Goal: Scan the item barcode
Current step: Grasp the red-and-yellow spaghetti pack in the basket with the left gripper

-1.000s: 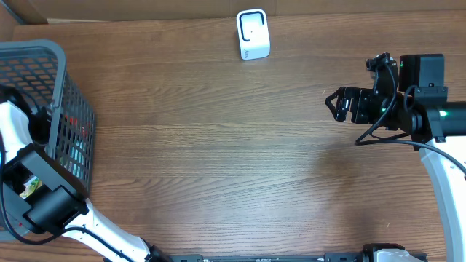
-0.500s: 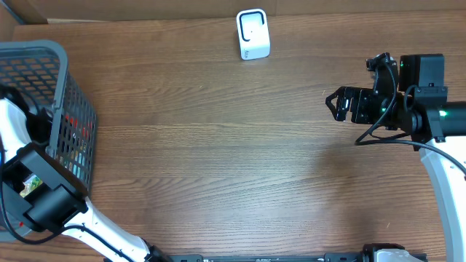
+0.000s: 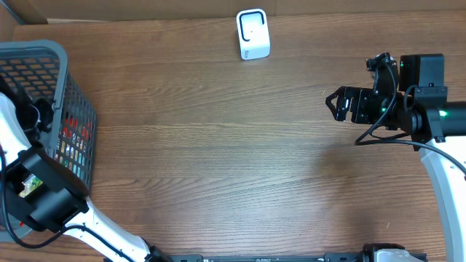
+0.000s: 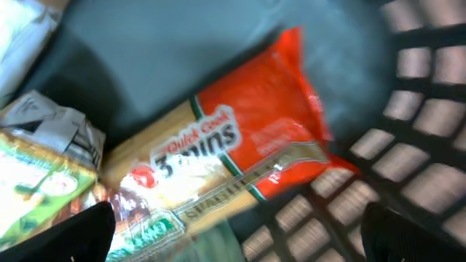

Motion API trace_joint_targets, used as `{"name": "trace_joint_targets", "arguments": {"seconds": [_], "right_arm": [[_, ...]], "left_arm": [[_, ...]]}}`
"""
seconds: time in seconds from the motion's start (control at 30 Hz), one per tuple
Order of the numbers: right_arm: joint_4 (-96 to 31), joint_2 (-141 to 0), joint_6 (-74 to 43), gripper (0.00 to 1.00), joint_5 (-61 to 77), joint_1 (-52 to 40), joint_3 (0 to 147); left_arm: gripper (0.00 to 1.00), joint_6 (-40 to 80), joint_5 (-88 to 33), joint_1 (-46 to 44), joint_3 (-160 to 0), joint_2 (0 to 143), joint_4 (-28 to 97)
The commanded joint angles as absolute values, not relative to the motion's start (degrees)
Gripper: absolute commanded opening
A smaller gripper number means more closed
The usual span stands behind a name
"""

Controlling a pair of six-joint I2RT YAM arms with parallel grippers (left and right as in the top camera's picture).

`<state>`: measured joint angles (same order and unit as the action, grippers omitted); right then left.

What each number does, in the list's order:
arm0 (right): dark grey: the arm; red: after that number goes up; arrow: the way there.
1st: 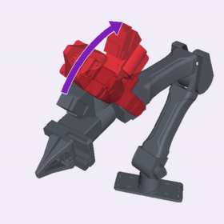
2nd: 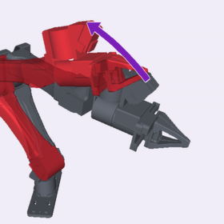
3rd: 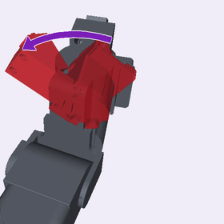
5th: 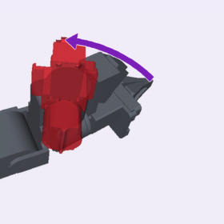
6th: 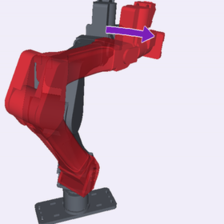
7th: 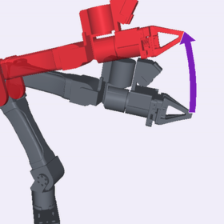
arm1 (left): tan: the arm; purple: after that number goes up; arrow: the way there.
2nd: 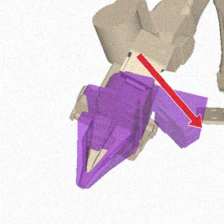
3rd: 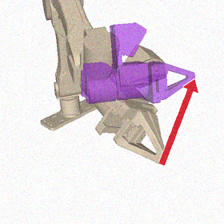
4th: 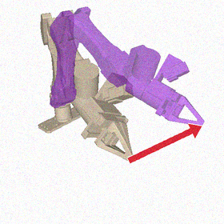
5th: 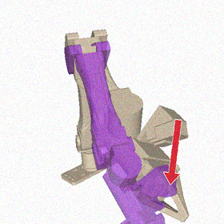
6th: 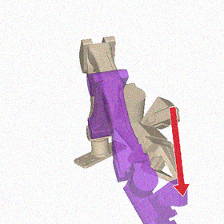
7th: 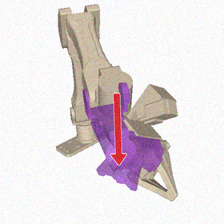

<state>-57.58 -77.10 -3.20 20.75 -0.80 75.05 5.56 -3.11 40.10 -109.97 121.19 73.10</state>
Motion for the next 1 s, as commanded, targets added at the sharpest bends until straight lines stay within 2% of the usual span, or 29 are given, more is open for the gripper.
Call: {"name": "trace_joint_targets", "arguments": {"seconds": [0.0,0.37,0.4,0.43,0.47,0.5,0.53,0.57,0.6,0.8,0.97], "right_arm": [[-57.25,-77.01,-3.16,1.00,21.10,-1.02,76.47],[-57.32,-78.15,-3.14,1.00,21.10,-1.02,76.47],[-57.32,-78.83,-3.14,1.00,21.08,-1.02,76.47],[-57.32,-79.29,-3.14,1.00,21.10,-1.02,76.47],[-57.32,-79.75,-3.14,1.00,21.10,-1.02,76.47],[-57.34,-80.73,-3.16,1.00,21.10,-1.02,76.47],[-57.34,-81.10,-3.16,1.00,21.12,-1.02,76.47],[-57.34,-81.32,-3.16,1.00,21.12,-1.02,76.47],[-57.34,-81.58,-3.16,1.00,21.12,-1.02,76.47],[-57.17,-81.60,-3.16,1.00,21.12,-1.02,76.47],[-57.12,-81.60,-3.16,1.00,21.12,-1.02,76.47]], "left_arm": [[0.99,2.04,1.50,39.88,-103.88,121.10,70.17],[1.00,-3.27,1.93,39.88,-92.31,121.12,60.45],[0.97,-3.25,1.93,39.88,-90.43,121.12,58.43],[0.93,-3.25,1.93,39.88,-89.58,121.12,57.69],[0.83,-3.27,1.98,39.88,-88.82,121.12,56.95],[0.41,-3.25,1.93,39.88,-88.05,121.12,56.27],[0.21,-3.22,1.93,39.88,-88.05,121.12,56.27],[0.07,-3.25,1.93,39.88,-88.09,121.12,56.31],[0.04,-3.25,1.93,39.88,-88.36,121.10,56.64],[0.04,-3.20,1.93,39.88,-92.68,121.08,60.42],[0.04,-2.11,1.91,39.81,-103.20,121.08,67.92]]}}
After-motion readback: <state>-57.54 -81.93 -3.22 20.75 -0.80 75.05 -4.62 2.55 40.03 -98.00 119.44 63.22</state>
